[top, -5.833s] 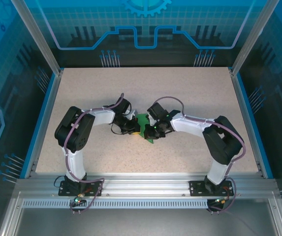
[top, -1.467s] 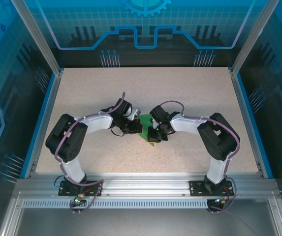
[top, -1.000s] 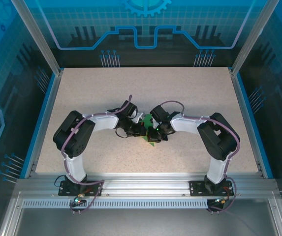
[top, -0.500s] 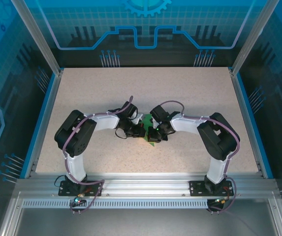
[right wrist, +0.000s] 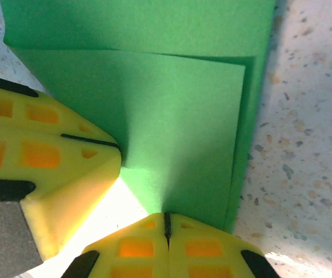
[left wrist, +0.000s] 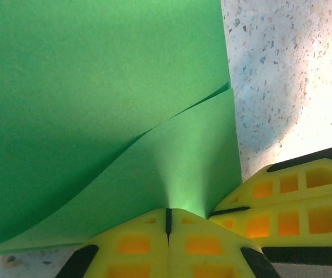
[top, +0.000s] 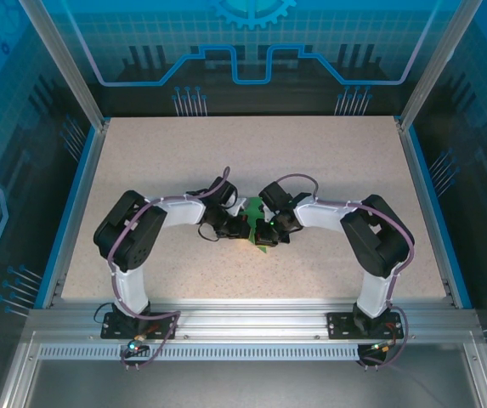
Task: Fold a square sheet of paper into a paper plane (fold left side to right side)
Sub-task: Third fold the triangle at the center of the table.
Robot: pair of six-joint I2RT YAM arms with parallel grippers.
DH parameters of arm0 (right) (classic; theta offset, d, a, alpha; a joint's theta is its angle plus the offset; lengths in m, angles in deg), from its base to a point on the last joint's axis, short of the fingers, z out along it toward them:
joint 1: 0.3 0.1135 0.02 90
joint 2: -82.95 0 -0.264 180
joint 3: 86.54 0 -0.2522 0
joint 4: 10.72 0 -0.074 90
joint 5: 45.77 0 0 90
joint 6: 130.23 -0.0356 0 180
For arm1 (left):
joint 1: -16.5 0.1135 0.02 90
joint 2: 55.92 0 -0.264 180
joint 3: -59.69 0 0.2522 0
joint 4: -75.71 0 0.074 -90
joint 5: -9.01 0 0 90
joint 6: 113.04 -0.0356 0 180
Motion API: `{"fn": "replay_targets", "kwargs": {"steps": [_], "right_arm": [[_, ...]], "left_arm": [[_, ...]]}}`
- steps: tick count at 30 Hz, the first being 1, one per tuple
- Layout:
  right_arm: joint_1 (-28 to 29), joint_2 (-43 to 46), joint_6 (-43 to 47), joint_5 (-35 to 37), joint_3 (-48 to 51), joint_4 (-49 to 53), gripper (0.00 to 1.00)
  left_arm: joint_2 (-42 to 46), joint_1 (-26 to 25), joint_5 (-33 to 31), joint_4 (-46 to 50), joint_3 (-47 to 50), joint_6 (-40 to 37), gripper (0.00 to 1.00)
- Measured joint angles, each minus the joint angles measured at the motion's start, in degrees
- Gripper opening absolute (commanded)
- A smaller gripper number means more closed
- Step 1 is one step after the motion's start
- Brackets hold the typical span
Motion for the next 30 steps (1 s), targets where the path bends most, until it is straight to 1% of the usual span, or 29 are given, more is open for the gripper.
{"fn": "replay_targets", "kwargs": {"steps": [5, 15, 23, 30], "right_arm": [[0.0, 0.0, 0.0, 0.0, 0.0, 0.0, 0.0], [0.0, 0.0, 0.0, 0.0, 0.1, 0.0, 0.0], [0.0, 0.0, 0.0, 0.0, 0.1, 0.0, 0.0], [0.0, 0.1, 0.0, 0.0, 0.2, -0.2, 0.0]], "left_arm": [[0.0, 1.0, 0.1, 0.1, 0.0, -0.9, 0.0], [0.5, 5.9, -0.5, 1.6, 0.0, -2.6, 0.0], [0.7, 8.3, -1.2, 2.7, -0.2, -3.8, 0.0], [0.7, 10.5, -3.6, 4.6, -1.6, -3.8, 0.0]]}}
